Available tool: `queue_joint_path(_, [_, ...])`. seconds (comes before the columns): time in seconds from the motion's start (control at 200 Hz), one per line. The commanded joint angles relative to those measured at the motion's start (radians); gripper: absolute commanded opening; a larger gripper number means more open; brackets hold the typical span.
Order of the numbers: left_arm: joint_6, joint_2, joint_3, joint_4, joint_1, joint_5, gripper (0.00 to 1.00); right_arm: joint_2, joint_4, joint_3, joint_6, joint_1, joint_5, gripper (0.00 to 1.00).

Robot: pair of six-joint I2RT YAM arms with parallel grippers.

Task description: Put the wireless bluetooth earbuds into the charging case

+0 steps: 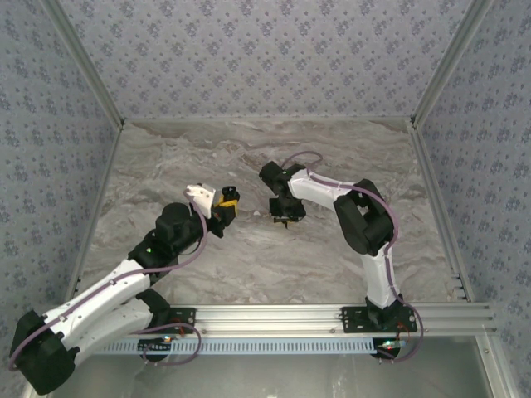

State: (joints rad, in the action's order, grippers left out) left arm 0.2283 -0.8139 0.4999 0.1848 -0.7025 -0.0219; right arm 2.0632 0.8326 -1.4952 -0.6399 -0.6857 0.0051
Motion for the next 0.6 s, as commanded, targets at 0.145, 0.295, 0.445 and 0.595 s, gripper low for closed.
queue_joint_path(0.145, [0.003,-0.003,0.025,0.046,-0.004,-0.019,0.24,0.039,0.042,-0.022,-0.011,-0.003,0.028,0.26])
queue_joint_path(0.295, [0.006,-0.008,0.023,0.049,-0.004,-0.019,0.24,0.049,0.047,-0.023,-0.004,-0.008,0.031,0.24])
queue_joint_path(0.445, [0.008,-0.013,0.022,0.05,-0.005,-0.021,0.24,0.044,0.042,-0.023,0.002,-0.013,0.027,0.21])
queue_joint_path(0.595, [0.011,-0.028,0.028,0.043,-0.003,-0.028,0.24,0.001,-0.013,0.003,0.061,-0.017,0.006,0.2])
